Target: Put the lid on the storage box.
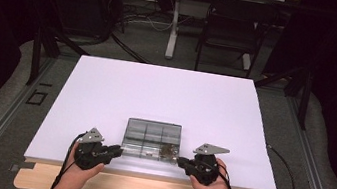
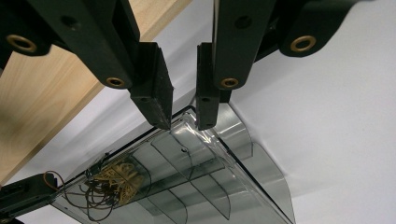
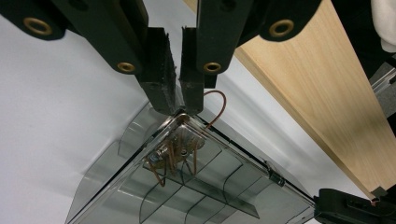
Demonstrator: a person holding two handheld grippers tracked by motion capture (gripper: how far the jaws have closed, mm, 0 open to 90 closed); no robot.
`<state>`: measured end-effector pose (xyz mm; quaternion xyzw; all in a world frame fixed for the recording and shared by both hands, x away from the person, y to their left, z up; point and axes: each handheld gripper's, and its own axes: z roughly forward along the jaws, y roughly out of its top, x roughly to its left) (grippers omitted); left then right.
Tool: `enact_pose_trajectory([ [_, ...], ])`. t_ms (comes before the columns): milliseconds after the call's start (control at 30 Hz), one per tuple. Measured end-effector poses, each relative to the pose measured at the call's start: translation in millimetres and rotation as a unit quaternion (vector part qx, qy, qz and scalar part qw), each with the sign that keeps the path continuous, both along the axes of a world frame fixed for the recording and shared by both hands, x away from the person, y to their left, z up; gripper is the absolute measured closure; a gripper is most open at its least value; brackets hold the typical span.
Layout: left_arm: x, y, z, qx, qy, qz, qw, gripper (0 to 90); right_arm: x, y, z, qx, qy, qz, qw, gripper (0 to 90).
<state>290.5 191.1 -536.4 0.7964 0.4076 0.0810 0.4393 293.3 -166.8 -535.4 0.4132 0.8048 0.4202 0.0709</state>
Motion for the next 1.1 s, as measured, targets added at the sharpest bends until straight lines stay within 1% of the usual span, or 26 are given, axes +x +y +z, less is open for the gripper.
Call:
enact_pose_trajectory([
  [33, 0.0, 0.0, 0.1, -0.001, 0.001, 0.0, 1.0, 76.8, 0.1, -0.5, 0.3, 0.002, 0.003, 0.001, 1.0, 83.8],
  [100, -0.1, 0.0, 0.3, -0.005, 0.002, 0.001, 1.0, 76.6, 0.2, -1.6, 0.6, 0.001, 0.002, 0.001, 1.0, 82.4],
  [167, -0.3, 0.1, 1.3, -0.004, 0.001, 0.001, 1.0, 76.1, 0.3, -2.3, 0.9, -0.001, 0.002, 0.0, 1.0, 80.3],
  [233, -0.4, 0.0, 1.9, -0.008, 0.002, 0.001, 1.0, 75.1, 0.2, -2.9, 1.4, 0.011, 0.003, -0.001, 0.9999, 79.1],
  [300, -0.2, 0.4, 2.2, -0.011, 0.0, 0.003, 0.9999, 73.8, 0.2, -3.9, 3.0, 0.009, 0.001, 0.0, 1.0, 78.7],
  [467, 1.3, 4.1, 3.7, -0.016, 0.001, 0.009, 0.9998, 71.0, 1.4, -6.6, 5.2, 0.017, -0.001, -0.002, 0.9998, 75.9],
  [500, 1.4, 4.3, 3.7, -0.017, 0.001, 0.01, 0.9998, 70.3, 1.2, -6.6, 5.4, 0.023, -0.002, -0.006, 0.9997, 75.7],
  [533, 1.7, 4.7, 3.8, -0.02, 0.002, 0.009, 0.9998, 69.7, 1.4, -7.3, 6.2, 0.021, -0.003, -0.005, 0.9998, 75.4],
  [600, 2.1, 5.3, 4.5, -0.019, 0.001, 0.011, 0.9998, 68.5, 1.3, -8.2, 7.2, 0.024, -0.004, -0.005, 0.9997, 74.6],
  [633, 2.2, 5.5, 4.6, -0.022, 0.0, 0.014, 0.9997, 67.7, 1.4, -8.9, 8.1, 0.023, -0.007, -0.006, 0.9997, 74.1],
  [667, 2.3, 5.9, 4.9, -0.021, -0.001, 0.015, 0.9997, 67.1, 1.1, -8.9, 8.2, 0.028, -0.009, -0.008, 0.9995, 73.5],
  [833, 3.5, 10.5, 7.6, -0.029, -0.005, 0.029, 0.9991, 63.5, 1.6, -11.9, 11.6, 0.026, -0.018, -0.015, 0.9994, 69.9],
  [867, 4.0, 11.5, 7.6, -0.029, -0.007, 0.031, 0.9991, 62.9, 2.0, -12.7, 11.9, 0.026, -0.023, -0.019, 0.9992, 69.5],
  [933, 5.2, 13.9, 7.6, -0.027, -0.004, 0.033, 0.9991, 62.4, 3.1, -14.4, 12.6, 0.028, -0.028, -0.025, 0.9989, 68.7],
  [1033, 6.9, 16.7, 7.1, -0.029, -0.007, 0.043, 0.9986, 61.9, 4.4, -18.1, 14.8, 0.02, -0.042, -0.035, 0.9983, 67.2],
  [1100, 7.9, 19.6, 7.7, -0.028, -0.008, 0.046, 0.9985, 61.5, 5.2, -20.7, 15.4, 0.018, -0.046, -0.042, 0.9979, 66.9],
])
